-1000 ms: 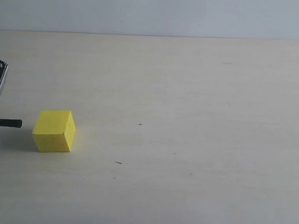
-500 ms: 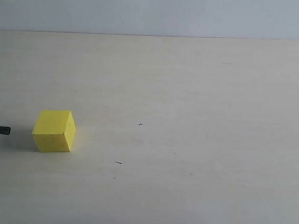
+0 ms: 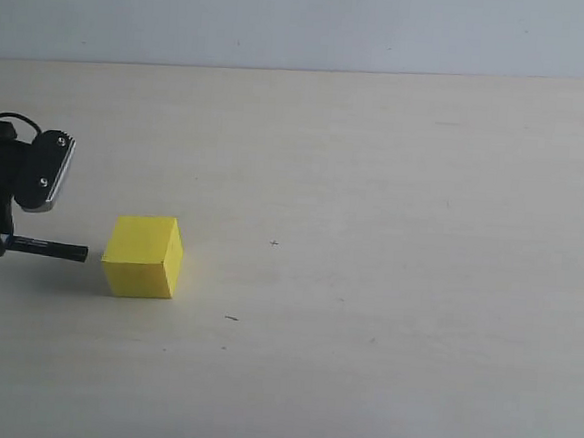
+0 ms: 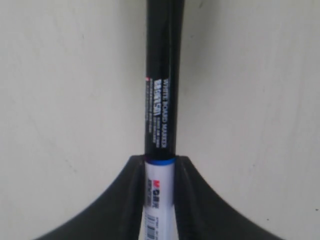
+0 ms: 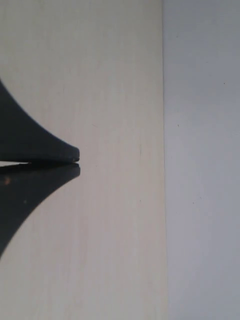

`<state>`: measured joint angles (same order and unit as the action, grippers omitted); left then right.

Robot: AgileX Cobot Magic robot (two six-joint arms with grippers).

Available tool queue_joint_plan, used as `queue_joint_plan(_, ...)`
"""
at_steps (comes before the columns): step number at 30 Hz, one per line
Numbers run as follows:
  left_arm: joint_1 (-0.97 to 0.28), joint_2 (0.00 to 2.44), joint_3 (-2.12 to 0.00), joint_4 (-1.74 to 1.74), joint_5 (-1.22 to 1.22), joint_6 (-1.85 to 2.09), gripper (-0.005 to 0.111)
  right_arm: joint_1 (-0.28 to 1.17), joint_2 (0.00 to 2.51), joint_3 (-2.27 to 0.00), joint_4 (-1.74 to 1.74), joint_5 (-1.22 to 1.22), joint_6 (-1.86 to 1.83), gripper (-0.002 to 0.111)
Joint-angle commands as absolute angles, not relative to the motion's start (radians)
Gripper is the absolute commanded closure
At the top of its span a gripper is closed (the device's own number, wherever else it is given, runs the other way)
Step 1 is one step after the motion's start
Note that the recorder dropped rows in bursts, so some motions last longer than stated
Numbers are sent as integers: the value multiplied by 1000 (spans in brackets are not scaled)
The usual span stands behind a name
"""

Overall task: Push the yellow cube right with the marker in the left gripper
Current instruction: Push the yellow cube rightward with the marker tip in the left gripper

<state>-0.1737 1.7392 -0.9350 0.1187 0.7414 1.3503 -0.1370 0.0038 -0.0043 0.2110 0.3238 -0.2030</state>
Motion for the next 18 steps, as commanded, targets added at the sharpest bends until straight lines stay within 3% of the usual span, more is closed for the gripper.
queue_joint_plan(1, -145, 1740, -931, 145, 754, 1306, 107, -133, 0, 0, 210, 312, -204, 108)
queue_joint_plan(8, -143, 1740, -931, 0, 756, 1419, 107, -133, 0, 0, 210, 312, -204, 108)
queue_joint_plan(12, -241, 1740, -931, -84, 738, 1465, 107, -133, 0, 0, 210, 312, -204, 108)
queue_joint_plan(15, -329, 1740, -931, -12, 738, 1389, 107, -133, 0, 0, 210, 312, -204, 108)
queue_joint_plan(18, -330, 1740, -931, 155, 750, 1217, 107, -133, 0, 0, 210, 312, -204, 108)
